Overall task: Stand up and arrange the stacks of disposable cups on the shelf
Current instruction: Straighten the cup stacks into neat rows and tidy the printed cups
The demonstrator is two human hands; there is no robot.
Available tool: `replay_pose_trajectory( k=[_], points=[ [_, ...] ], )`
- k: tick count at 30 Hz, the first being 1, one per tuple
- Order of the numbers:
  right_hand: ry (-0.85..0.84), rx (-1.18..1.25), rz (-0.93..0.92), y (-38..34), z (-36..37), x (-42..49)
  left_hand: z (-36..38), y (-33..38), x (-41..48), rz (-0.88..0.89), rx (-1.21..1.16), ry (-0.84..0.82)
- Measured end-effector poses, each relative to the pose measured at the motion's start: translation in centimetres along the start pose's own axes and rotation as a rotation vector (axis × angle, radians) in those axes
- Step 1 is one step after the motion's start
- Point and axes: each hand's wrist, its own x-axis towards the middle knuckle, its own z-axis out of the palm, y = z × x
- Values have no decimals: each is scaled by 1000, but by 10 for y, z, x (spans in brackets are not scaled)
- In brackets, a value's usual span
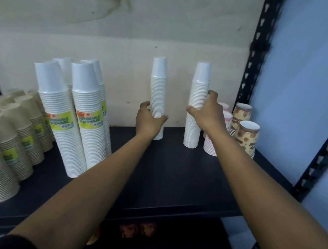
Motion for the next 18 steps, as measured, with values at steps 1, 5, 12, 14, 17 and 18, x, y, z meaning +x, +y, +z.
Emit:
replay_pose_trajectory(
  k=[1,5,12,14,17,18],
  points=[
    [-7,-3,-4,0,0,0,-1,0,0,6,-4,12],
    [-9,15,-3,-2,-2,-5,-9,0,-6,27,-10,29],
    [30,124,-100,-18,-32,-51,-39,31,-51,139,-52,30],
    [18,171,-128,-24,-43,-69,-54,39,-79,194,-60,34],
    [-5,354,-142,-28,-54,-97,-81,40,-131,273,-63,33],
    [-14,401,-133,-28,-57,-105,-87,38,-147,287,-72,34]
  ],
)
